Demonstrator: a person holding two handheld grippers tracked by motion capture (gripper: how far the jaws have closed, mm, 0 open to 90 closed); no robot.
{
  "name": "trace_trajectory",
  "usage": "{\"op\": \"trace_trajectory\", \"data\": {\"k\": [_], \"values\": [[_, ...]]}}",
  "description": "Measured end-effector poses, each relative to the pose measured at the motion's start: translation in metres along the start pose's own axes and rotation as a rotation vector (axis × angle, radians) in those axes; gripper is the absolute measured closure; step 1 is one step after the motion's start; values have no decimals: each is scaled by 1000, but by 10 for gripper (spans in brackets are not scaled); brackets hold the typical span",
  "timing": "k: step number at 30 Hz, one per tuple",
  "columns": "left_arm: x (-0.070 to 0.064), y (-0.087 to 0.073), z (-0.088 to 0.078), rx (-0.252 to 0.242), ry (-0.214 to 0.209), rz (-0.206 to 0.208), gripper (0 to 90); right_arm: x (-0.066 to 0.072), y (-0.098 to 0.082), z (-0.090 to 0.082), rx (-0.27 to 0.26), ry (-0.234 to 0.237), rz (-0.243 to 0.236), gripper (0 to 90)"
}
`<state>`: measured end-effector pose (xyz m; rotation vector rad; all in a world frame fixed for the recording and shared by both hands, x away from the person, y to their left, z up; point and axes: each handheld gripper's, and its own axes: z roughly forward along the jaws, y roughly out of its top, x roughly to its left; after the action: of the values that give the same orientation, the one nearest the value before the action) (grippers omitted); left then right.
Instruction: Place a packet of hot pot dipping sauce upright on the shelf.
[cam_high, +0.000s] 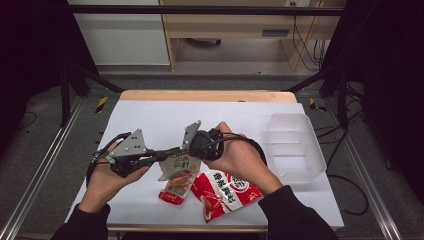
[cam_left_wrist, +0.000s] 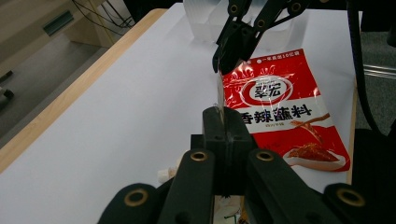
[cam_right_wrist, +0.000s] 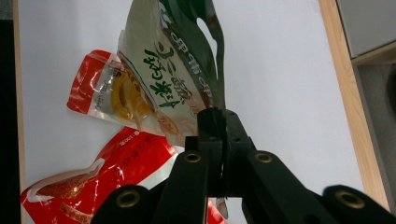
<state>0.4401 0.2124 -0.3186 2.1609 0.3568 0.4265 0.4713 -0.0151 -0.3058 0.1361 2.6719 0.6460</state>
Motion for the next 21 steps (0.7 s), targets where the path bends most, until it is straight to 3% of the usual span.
{"op": "trace_trajectory", "data": {"k": [6, 9, 13, 21], "values": [[5, -4, 0, -22, 11, -28, 900, 0, 4, -4, 22, 19, 22, 900], [5, -4, 2, -38, 24, -42, 851, -1, 6, -6, 37, 30, 27, 900], [6, -5, 4, -76, 49, -87, 552, -4, 5, -10, 57, 29, 36, 900], [7, -15, 13, -66, 99, -88, 242, -16, -7, -21, 87, -21, 59, 900]]}}
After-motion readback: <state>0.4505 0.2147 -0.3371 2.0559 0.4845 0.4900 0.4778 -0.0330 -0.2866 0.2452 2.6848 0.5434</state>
